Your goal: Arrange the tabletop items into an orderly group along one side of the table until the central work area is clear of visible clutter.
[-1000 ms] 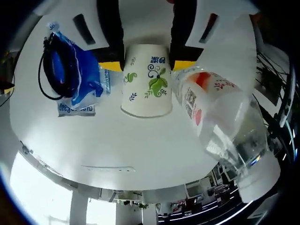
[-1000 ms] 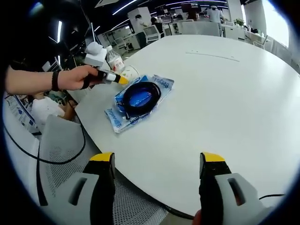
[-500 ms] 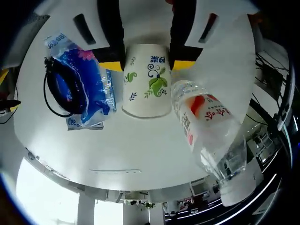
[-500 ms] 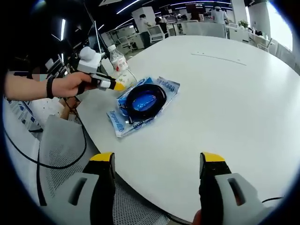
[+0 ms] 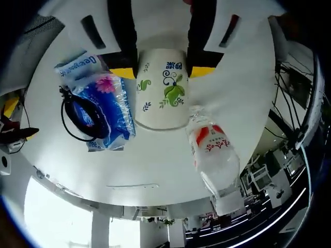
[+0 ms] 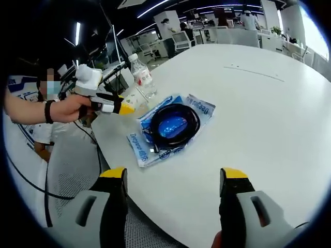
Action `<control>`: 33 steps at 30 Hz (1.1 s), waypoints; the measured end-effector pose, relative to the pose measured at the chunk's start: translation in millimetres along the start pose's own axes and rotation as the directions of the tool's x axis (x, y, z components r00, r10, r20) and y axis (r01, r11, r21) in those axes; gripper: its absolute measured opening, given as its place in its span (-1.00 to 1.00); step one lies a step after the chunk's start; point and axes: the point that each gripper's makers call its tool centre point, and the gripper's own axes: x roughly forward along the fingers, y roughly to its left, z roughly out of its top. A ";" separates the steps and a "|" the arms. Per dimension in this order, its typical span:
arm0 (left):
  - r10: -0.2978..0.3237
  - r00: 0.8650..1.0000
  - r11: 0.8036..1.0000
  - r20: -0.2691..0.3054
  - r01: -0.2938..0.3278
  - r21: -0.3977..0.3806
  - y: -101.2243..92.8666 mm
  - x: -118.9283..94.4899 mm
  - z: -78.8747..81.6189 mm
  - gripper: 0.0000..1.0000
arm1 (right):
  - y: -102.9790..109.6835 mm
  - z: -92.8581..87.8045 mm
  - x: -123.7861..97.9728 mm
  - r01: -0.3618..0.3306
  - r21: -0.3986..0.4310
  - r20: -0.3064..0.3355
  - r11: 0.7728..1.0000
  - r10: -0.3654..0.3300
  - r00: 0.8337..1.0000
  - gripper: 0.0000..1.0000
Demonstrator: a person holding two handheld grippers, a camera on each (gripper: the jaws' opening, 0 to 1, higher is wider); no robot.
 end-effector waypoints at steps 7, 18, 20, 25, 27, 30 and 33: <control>-0.016 0.999 1.000 0.033 0.015 0.016 -4.1 -18.7 -5.8 -0.27 | 14.7 16.4 11.0 -0.056 0.025 0.042 0.998 0.055 0.998 0.38; -0.079 0.994 0.986 0.082 0.066 0.152 -28.3 -39.5 -4.5 -0.26 | 39.2 43.9 29.0 -0.142 0.013 0.062 0.990 0.140 0.988 0.27; -0.102 0.990 0.982 0.096 0.084 0.171 -35.8 -42.5 -0.5 -0.26 | 44.0 49.6 30.8 -0.154 0.007 0.067 0.988 0.154 0.986 0.24; -0.148 0.983 0.957 0.112 0.113 0.268 -53.6 -47.3 6.7 -0.26 | 57.0 64.1 37.5 -0.191 -0.015 0.079 0.981 0.192 0.978 0.18; -0.166 0.979 0.946 0.115 0.125 0.299 -60.8 -48.4 9.8 -0.26 | 62.4 67.8 39.6 -0.203 -0.028 0.076 0.979 0.204 0.976 0.17; -0.190 0.974 0.932 0.122 0.140 0.334 -71.0 -50.1 14.2 -0.26 | 70.5 72.5 41.7 -0.222 -0.042 0.074 0.974 0.224 0.972 0.15; -0.213 0.969 0.921 0.122 0.157 0.357 -80.0 -49.4 16.2 -0.26 | 74.8 76.0 42.8 -0.234 -0.048 0.076 0.971 0.237 0.968 0.13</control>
